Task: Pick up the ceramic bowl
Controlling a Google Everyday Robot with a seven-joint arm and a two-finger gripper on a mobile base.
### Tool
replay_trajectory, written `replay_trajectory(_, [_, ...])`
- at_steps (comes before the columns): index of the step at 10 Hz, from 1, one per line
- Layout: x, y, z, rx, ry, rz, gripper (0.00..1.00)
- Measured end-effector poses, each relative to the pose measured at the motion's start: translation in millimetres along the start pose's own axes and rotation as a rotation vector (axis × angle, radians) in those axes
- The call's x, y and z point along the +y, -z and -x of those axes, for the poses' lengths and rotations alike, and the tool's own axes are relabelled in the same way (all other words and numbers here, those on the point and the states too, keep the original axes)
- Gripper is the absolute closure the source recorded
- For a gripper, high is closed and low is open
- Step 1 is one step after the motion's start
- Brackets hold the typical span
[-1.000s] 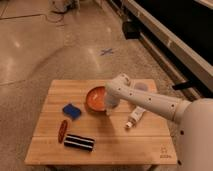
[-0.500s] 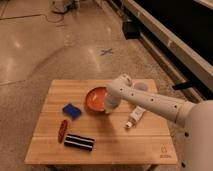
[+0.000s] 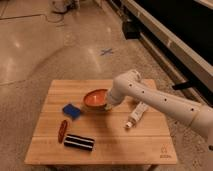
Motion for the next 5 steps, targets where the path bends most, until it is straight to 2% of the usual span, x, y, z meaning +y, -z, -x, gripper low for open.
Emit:
replay_trajectory(2, [-2.3, 29.1, 3.5, -0.033, 0.016, -0.056, 1.0])
replay_trajectory(3, [-0.7, 39.4, 3.1, -0.044, 0.02, -0.071, 1.0])
replay_trajectory(5, [3.3, 51.1, 3.6, -0.06, 0.025, -0.074, 1.0])
